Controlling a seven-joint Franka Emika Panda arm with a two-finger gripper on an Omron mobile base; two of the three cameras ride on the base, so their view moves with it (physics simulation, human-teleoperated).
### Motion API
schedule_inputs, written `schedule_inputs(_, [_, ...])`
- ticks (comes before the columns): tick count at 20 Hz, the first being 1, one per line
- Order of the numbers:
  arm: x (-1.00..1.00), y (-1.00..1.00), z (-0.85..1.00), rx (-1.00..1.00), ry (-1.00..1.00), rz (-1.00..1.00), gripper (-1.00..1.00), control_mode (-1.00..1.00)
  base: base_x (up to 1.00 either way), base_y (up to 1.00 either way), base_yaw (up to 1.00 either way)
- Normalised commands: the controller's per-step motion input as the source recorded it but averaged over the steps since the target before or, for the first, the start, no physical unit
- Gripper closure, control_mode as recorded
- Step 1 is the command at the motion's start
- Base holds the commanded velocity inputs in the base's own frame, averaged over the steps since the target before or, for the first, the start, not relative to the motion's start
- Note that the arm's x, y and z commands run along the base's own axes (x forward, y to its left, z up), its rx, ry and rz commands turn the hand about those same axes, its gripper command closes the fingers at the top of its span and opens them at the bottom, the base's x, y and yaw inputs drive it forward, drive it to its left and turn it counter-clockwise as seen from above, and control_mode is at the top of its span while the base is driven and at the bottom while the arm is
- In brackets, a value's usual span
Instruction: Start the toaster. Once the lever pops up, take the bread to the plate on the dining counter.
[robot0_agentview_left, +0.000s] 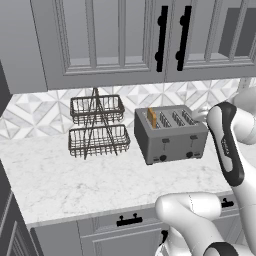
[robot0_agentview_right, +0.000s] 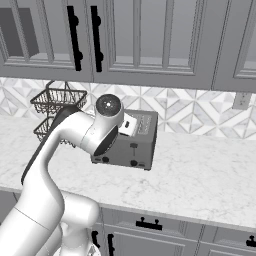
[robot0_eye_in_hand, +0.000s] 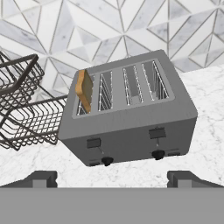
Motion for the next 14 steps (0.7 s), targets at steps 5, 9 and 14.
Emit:
schedule_inputs(5, [0.00, 0.00, 0.00, 0.00, 0.00, 0.00, -1.00, -1.00, 0.00, 0.00, 0.00])
schedule_inputs(9, [0.00, 0.00, 0.00, 0.00, 0.00, 0.00, -1.00, -1.00, 0.00, 0.00, 0.00])
schedule_inputs(14, [0.00, 0.00, 0.00, 0.00, 0.00, 0.00, -1.00, -1.00, 0.00, 0.00, 0.00])
